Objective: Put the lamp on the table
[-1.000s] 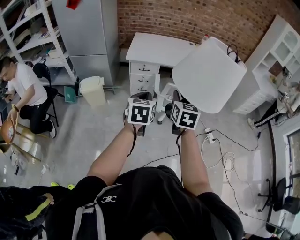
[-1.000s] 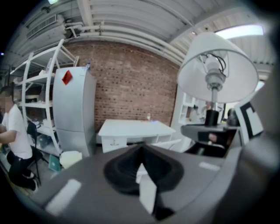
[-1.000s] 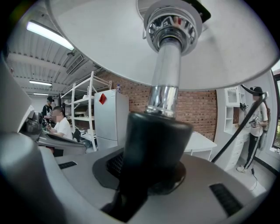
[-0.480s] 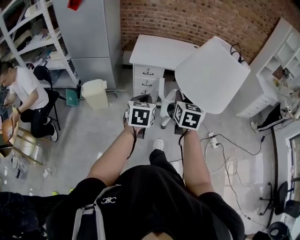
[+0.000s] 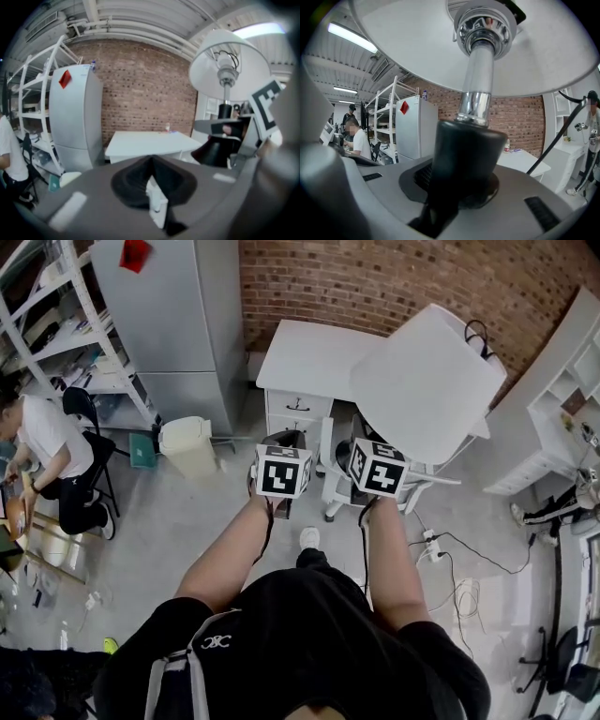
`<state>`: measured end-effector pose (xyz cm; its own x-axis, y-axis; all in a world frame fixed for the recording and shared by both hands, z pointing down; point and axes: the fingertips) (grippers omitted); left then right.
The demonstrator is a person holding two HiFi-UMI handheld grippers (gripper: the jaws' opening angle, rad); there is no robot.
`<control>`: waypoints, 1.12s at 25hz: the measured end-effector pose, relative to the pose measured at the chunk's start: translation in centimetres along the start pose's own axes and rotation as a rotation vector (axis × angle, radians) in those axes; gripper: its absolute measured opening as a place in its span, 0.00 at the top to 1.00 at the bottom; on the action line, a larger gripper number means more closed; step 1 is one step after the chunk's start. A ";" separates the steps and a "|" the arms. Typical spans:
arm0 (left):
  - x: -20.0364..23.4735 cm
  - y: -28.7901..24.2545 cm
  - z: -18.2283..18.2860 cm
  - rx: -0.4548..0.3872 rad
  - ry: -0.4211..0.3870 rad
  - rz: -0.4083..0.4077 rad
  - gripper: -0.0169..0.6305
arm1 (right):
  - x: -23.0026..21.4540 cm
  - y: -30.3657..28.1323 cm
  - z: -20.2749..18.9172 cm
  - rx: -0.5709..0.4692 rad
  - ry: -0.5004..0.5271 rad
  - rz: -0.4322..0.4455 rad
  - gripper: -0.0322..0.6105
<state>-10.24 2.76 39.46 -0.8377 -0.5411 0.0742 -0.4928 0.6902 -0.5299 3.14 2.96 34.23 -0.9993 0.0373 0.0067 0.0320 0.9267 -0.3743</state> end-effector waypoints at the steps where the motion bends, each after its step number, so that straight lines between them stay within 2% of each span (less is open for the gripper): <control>1: 0.4 -1.1 1.0 0.001 0.001 0.003 0.98 | -0.6 -1.3 0.8 0.000 0.000 0.004 0.80; 6: 1.9 -6.1 5.5 0.001 0.004 0.015 0.98 | -3.4 -7.3 4.7 -0.004 0.015 0.012 0.80; 14: 4.0 -13.4 10.3 0.011 -0.004 0.028 0.98 | -7.7 -15.3 9.6 -0.034 0.035 0.002 0.80; 19: 4.7 -18.6 13.4 0.017 0.011 0.049 0.98 | -12.5 -20.4 13.7 -0.080 0.032 -0.028 0.80; 28: 6.8 -25.8 15.2 0.061 0.046 0.077 0.98 | -20.1 -29.8 15.9 -0.092 0.041 -0.101 0.80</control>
<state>0.36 -26.09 40.79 -0.8830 -0.4641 0.0697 -0.4128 0.6973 -0.5860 22.00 -31.39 30.50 -0.9959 -0.0447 0.0782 -0.0652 0.9569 -0.2830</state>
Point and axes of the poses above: the fingertips, and each gripper's own axes: y backward along the fingers, x to its left, z out of its top, and after that the axes turned 9 degrees about x, right-handed
